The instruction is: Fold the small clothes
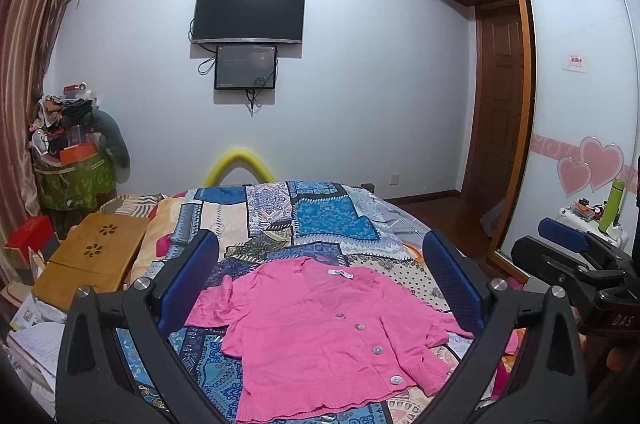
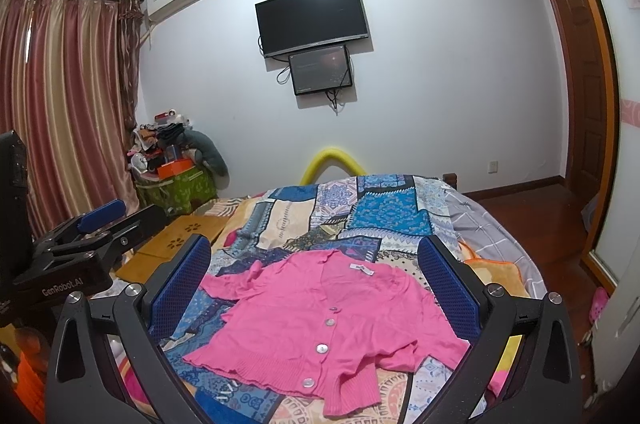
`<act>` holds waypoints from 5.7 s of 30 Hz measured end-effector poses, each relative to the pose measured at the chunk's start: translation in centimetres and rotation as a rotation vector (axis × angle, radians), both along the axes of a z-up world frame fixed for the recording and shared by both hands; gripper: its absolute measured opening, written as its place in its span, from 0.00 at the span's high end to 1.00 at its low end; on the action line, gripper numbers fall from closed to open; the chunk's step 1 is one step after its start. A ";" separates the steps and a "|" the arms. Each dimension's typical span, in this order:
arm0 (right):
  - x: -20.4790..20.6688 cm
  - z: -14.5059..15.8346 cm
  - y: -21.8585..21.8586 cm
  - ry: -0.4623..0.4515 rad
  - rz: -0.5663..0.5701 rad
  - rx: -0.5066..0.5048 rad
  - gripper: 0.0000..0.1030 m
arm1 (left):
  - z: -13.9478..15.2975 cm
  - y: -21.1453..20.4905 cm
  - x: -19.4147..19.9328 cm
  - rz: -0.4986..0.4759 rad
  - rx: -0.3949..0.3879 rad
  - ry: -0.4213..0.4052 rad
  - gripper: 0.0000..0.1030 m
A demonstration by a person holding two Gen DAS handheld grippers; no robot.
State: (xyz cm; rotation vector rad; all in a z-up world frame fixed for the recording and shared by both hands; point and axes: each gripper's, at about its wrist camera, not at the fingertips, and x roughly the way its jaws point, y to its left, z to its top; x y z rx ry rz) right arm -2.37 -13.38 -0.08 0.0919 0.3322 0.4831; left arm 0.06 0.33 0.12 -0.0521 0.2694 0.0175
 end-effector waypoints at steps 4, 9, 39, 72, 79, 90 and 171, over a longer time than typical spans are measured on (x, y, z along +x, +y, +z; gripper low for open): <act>0.0 0.0 0.0 0.000 0.000 0.000 0.00 | 0.0 -0.1 0.0 -0.001 0.001 0.001 0.00; 0.0 0.0 -0.1 0.001 -0.001 0.000 0.00 | -0.1 -0.2 0.0 0.002 0.003 -0.001 0.00; 0.1 0.1 -0.2 0.004 -0.002 0.002 0.00 | 0.2 0.1 0.0 0.001 0.002 -0.005 0.00; 15.3 -5.5 -0.8 0.253 -0.065 -0.236 0.00 | -5.5 6.6 18.4 0.020 0.086 0.302 0.00; 20.2 -7.9 -1.5 0.387 -0.021 -0.276 0.00 | -9.9 8.6 25.1 -0.019 0.058 0.477 0.00; 28.3 -15.0 -3.0 0.683 0.042 -0.232 0.03 | -18.6 13.0 34.2 0.020 0.004 0.768 0.00; 25.3 -8.8 9.9 0.521 0.206 -0.348 0.36 | -13.3 27.6 22.1 0.309 -0.124 0.631 0.23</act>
